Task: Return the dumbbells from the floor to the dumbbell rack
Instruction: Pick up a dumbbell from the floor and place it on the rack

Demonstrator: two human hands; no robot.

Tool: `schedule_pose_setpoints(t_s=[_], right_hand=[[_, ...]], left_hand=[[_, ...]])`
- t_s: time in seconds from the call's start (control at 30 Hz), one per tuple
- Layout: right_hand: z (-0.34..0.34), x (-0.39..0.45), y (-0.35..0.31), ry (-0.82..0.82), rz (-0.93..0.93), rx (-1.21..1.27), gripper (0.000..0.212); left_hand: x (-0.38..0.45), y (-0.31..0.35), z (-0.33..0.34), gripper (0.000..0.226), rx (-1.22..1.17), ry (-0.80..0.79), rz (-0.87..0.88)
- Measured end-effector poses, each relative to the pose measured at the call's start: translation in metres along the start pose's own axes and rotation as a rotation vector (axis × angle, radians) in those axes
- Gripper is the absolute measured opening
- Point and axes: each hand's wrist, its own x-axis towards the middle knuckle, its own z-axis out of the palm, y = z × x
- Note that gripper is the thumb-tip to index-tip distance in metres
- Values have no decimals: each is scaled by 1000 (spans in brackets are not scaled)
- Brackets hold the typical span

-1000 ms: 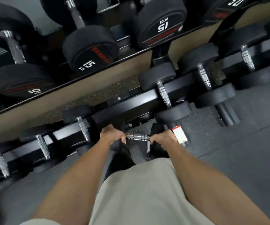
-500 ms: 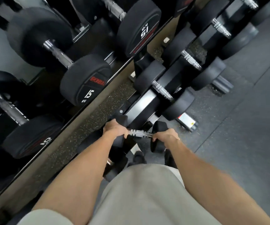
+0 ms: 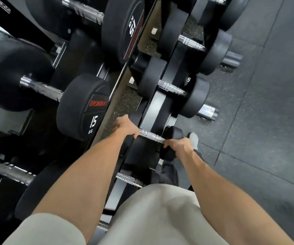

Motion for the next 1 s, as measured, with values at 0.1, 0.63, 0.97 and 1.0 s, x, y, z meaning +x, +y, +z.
schedule_pose_setpoints(t_s=[0.1,0.63,0.97,1.0], right_hand=[[2,7,-2,20,13,25,40],[18,30,-4,-27,-21,-94,32],[11,29,-9,-11,-105,-55,27],[9,28,-9,-12,-113,-60,27]], left_hand=[[10,6,0,105,64,-14,30],[23,6,14,76,187,75,48],[14,2,17,43,134,179,98],[12,3,17,41,113,175,94]])
